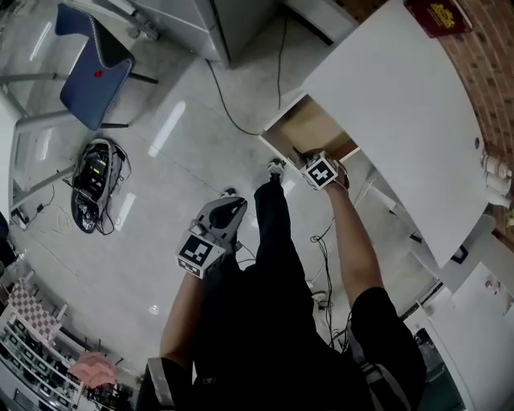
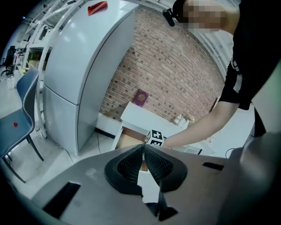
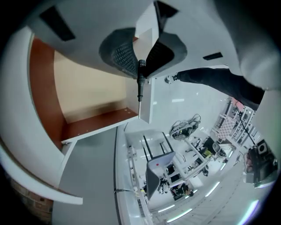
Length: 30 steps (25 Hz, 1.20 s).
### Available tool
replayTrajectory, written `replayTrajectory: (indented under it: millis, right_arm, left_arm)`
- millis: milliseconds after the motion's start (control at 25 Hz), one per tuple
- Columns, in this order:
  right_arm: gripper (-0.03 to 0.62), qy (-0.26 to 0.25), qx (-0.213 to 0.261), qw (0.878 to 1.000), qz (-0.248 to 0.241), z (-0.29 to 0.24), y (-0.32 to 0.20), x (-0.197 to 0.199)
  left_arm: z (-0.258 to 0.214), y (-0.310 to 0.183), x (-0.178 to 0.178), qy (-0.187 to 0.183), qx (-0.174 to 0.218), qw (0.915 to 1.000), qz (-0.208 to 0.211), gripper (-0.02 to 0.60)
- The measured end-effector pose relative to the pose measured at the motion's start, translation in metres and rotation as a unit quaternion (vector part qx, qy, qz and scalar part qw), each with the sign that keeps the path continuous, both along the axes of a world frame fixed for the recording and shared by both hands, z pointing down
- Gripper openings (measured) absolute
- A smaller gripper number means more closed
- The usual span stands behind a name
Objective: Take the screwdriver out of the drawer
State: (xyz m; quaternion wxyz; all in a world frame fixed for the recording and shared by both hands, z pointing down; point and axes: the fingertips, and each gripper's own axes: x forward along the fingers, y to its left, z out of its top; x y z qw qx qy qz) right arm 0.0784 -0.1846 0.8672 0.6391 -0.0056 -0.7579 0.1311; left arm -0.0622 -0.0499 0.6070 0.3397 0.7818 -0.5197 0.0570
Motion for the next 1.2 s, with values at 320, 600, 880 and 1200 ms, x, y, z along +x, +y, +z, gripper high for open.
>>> replayTrajectory:
  millis: [320, 600, 880, 1200]
  right_arm:
    - [0.112, -0.015, 0.020, 0.999, 0.024, -0.062, 0.035, 0.020]
    - [0.112, -0.046, 0.054, 0.995, 0.071, -0.123, 0.081, 0.034]
    - [0.112, -0.085, 0.058, 0.985, 0.142, -0.169, 0.142, 0.042]
    - [0.112, -0.169, 0.085, 0.955, 0.227, -0.211, 0.185, 0.025]
  left_arm:
    - [-0.036, 0.014, -0.006, -0.014, 0.022, 0.9991, 0.034, 0.023]
    - [-0.056, 0.043, 0.001, -0.012, 0.038, 0.9960, 0.080, 0.023]
    - [-0.070, 0.064, 0.005, -0.007, 0.052, 0.9920, 0.115, 0.023]
    - [-0.078, 0.085, 0.001, -0.027, 0.066, 0.9845, 0.160, 0.023]
